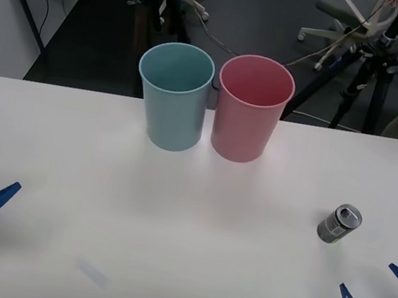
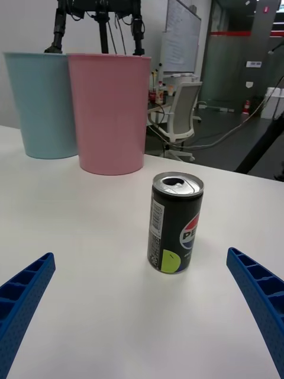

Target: Grasp the object on the table and drop it into the matching bin: aluminum can to the light blue bin, PET bottle to the pink bin.

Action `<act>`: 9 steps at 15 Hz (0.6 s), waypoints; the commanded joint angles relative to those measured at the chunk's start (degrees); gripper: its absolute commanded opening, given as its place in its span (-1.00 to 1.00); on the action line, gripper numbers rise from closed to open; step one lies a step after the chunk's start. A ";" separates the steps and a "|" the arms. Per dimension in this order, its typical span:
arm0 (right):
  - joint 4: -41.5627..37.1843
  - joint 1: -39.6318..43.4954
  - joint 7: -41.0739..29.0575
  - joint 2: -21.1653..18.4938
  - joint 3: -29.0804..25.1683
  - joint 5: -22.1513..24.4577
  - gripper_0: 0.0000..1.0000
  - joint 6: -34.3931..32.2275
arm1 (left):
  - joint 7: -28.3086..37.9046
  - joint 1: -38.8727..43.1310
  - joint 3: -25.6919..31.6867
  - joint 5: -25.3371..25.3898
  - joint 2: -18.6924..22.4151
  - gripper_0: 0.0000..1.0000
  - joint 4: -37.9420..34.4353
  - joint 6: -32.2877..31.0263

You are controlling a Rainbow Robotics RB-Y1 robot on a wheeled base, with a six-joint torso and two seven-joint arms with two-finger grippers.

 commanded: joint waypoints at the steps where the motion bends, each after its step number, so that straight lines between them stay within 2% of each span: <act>1: 5.18 -2.64 3.51 0.01 0.66 -0.91 1.00 0.00 | 0.00 0.00 0.00 0.00 0.00 1.00 0.00 0.00; 5: 10.11 -6.42 3.69 0.01 1.72 -0.91 1.00 1.06 | 0.00 0.00 0.00 0.00 0.00 1.00 0.00 0.00; 9: 10.28 -9.14 3.34 0.01 3.91 -1.88 1.00 5.63 | 0.00 0.00 0.00 0.00 0.00 1.00 0.00 0.00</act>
